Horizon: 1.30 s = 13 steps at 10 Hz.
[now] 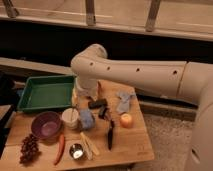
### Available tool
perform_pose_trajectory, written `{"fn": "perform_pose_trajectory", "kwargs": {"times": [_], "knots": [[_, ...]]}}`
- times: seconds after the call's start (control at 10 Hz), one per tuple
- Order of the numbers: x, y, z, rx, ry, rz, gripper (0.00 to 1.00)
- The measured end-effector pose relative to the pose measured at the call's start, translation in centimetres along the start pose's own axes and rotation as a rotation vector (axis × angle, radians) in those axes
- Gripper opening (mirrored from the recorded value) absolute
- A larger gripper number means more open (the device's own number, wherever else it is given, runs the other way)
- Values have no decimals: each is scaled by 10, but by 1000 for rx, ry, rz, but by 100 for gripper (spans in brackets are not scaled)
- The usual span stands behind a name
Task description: Place fork in table surface
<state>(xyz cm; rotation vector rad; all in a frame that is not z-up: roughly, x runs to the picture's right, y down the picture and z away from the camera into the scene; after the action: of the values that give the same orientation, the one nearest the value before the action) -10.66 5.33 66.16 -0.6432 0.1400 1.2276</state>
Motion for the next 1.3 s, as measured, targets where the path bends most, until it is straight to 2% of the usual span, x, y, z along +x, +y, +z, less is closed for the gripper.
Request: {"fn": "perform_pose_trajectory", "kwargs": {"times": [0.1, 0.2, 0.6, 0.7, 0.9, 1.1, 1.3], "knots": [[3, 14, -3, -18, -17, -54, 66], [4, 20, -4, -27, -23, -77, 66], [4, 12, 1, -19, -16, -54, 66], [-2, 6, 10, -10, -15, -51, 66], [-16, 11, 28, -6, -13, -57, 66], [-34, 20, 59, -25, 0, -66, 66], [-40, 21, 74, -40, 6, -62, 66]]}}
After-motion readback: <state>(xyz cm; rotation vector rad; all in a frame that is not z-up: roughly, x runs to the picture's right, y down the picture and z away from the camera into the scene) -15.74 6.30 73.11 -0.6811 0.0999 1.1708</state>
